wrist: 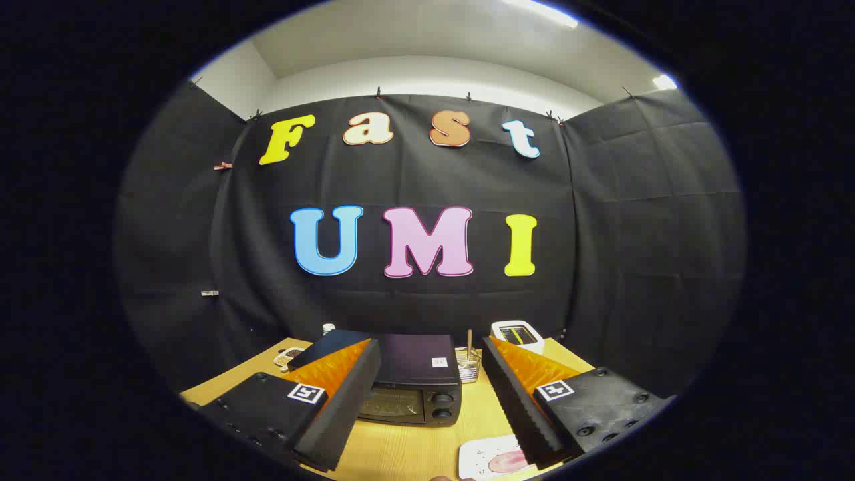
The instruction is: Open the toaster oven, put the food inside, and close the toaster oven door.
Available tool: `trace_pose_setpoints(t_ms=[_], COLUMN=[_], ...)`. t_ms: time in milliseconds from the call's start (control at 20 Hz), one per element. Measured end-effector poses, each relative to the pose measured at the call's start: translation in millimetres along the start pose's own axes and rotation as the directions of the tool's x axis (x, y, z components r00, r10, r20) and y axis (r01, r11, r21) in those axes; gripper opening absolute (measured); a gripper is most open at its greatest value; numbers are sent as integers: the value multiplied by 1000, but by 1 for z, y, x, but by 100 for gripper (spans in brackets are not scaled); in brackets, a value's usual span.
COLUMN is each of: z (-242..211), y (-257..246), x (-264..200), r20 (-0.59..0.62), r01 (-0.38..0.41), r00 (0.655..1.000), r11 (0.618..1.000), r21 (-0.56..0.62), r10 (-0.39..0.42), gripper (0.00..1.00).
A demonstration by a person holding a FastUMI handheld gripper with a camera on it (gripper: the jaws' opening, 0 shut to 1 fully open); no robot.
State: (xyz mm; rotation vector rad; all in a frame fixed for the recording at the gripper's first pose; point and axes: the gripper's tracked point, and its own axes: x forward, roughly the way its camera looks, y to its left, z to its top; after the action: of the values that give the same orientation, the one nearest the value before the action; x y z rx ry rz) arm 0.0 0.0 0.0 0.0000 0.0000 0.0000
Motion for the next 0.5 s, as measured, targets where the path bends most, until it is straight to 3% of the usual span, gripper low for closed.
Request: trace_pose_setpoints(t_ms=[500], z=[-7], y=[3], x=[-5], r20=[-27], r01=[-20], r00=[999], r11=[1000], r21=[2], r10=[20], gripper=[99])
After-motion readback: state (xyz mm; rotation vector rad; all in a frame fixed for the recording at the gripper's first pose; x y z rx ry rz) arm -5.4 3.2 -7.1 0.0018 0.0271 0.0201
